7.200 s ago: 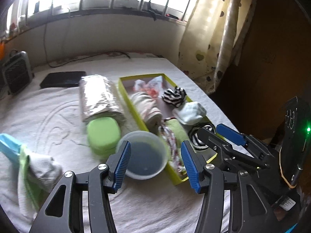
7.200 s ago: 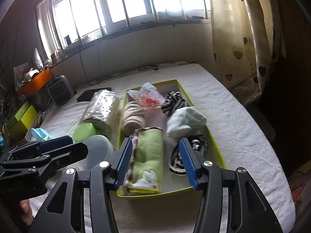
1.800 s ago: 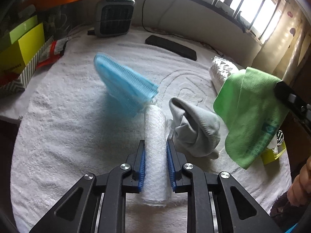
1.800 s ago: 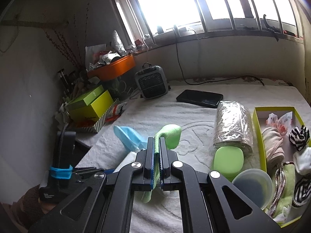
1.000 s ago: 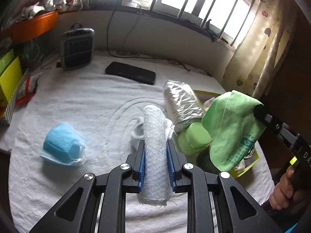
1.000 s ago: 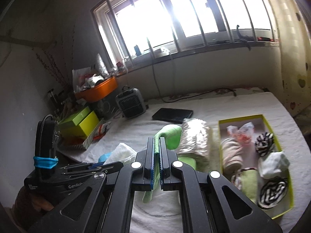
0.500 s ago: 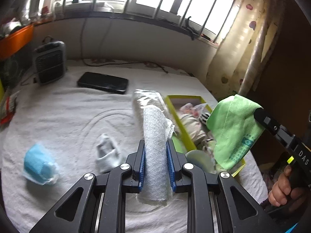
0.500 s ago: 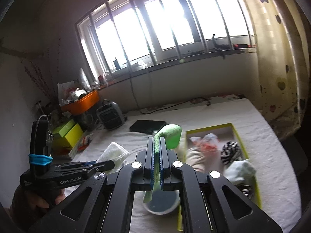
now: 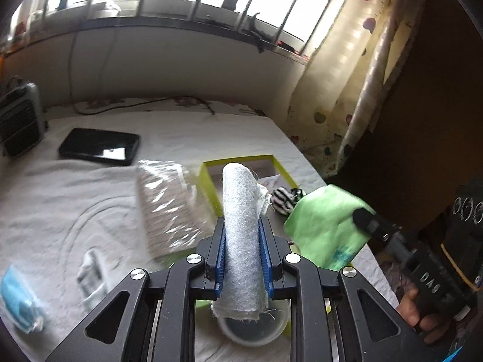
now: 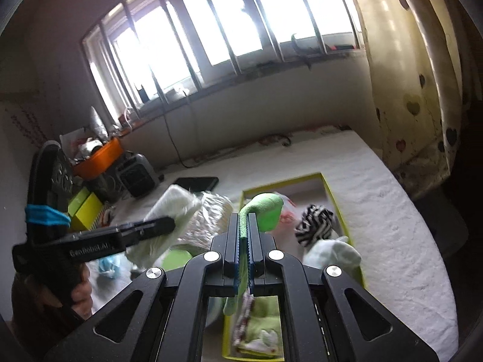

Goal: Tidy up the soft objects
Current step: 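Carry the white towel and green cloth over the yellow-rimmed box with both tools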

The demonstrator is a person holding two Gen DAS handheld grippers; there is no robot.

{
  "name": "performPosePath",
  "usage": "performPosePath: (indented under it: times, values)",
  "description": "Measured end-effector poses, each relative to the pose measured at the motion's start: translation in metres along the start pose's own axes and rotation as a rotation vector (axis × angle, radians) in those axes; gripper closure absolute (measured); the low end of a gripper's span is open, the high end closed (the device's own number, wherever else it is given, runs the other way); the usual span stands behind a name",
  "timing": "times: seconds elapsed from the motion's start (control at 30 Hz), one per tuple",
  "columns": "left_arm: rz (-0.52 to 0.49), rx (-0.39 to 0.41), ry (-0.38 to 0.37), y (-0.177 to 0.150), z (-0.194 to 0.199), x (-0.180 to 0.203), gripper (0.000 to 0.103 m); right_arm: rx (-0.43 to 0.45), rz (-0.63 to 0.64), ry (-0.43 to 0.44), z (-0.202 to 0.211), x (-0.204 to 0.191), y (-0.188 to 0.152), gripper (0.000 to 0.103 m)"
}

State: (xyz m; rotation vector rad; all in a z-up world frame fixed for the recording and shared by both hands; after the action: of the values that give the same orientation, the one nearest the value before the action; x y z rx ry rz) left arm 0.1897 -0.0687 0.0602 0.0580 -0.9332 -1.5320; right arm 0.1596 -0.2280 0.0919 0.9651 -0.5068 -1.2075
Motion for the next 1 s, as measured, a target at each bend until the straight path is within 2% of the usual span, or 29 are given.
performPosePath:
  times: [0.27,0.57,1.0]
  values:
    - [-0.039,-0.06,-0.035,0.004,-0.038,0.026,0.084,-0.053,-0.007,-0.053,-0.01,0.019,-0.014,0.099]
    - [-0.046,-0.121,-0.029,0.004,-0.076,0.029,0.084,-0.129,0.01,-0.071,-0.024,0.025,-0.032,0.099]
    - [-0.052,-0.188,-0.021,-0.002,-0.113,0.038,0.084,-0.179,0.037,-0.081,-0.04,0.019,-0.05,0.099]
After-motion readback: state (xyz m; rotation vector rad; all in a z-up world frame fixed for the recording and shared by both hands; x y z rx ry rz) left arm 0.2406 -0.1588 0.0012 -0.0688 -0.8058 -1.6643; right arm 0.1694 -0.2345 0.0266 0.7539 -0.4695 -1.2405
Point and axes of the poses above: each gripper's, at about its wrist camera, not at the fingertips, and z roughly against the way its jaws point, x to its right, y to its top, the point moved 8 cm from there along -z, roughly the way its jaws point, and after that the axes turned 13 degrees about z, right-handed, at the moved point
